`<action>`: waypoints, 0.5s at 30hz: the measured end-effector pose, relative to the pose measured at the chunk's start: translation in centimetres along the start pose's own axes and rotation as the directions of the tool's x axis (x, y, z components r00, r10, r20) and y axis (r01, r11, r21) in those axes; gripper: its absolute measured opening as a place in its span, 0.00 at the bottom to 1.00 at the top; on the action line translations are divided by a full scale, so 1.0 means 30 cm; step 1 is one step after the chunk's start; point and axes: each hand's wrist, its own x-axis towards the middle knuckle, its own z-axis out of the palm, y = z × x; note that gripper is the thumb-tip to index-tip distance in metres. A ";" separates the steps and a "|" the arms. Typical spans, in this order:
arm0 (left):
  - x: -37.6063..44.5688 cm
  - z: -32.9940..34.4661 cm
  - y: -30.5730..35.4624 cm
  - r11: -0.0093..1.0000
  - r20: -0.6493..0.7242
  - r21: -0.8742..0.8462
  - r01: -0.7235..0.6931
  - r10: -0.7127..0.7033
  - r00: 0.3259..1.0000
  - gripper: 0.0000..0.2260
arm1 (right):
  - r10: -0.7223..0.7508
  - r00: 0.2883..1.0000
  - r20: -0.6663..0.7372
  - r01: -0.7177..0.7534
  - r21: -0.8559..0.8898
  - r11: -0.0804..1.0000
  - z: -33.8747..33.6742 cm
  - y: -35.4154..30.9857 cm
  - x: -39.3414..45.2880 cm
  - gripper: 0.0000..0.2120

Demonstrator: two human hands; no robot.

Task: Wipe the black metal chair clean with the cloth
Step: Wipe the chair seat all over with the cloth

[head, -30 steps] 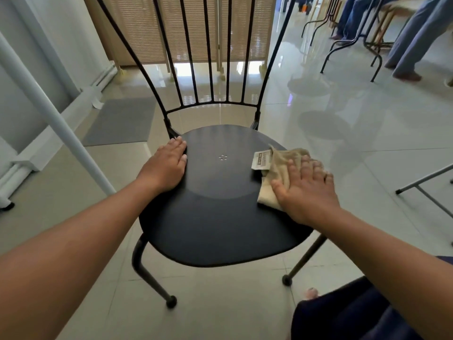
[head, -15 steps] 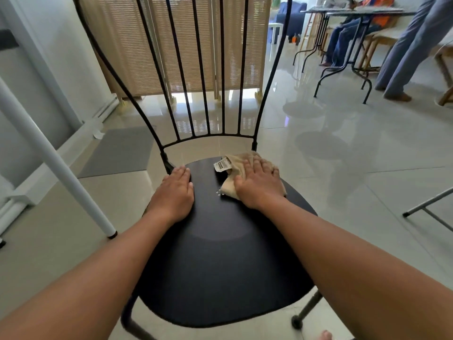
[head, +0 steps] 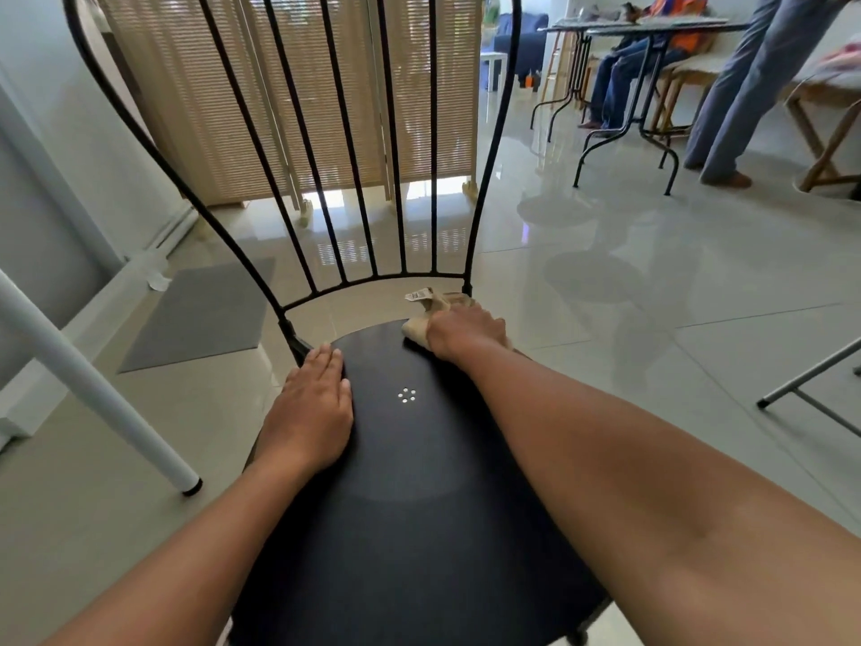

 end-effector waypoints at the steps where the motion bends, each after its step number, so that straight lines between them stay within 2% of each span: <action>1: 0.002 0.000 0.001 1.000 -0.004 -0.002 0.003 -0.003 1.000 0.24 | -0.029 1.000 -0.011 0.030 0.010 1.000 -0.004 0.007 -0.003 0.25; 4: 0.008 0.005 0.002 1.000 -0.017 0.000 0.013 -0.013 1.000 0.24 | -0.139 0.989 -0.059 0.140 0.017 0.990 0.014 0.050 -0.018 0.23; 6: 0.012 0.010 0.004 1.000 -0.018 0.003 0.020 -0.020 1.000 0.24 | -0.162 0.984 -0.073 0.164 0.017 0.986 0.027 0.091 -0.026 0.23; 10: 0.017 0.011 0.006 1.000 -0.007 0.002 0.028 -0.028 1.000 0.24 | -0.124 0.991 -0.042 0.127 0.085 0.988 -0.004 0.111 -0.012 0.19; 13: 0.009 0.009 0.014 0.999 0.011 0.015 0.034 -0.034 0.999 0.24 | -0.071 0.997 0.042 0.067 0.087 0.994 -0.043 0.080 0.002 0.21; 15: 0.011 0.003 0.016 0.999 0.012 0.021 0.038 -0.038 0.999 0.24 | -0.045 0.998 0.042 0.040 0.101 0.994 -0.049 0.073 0.004 0.22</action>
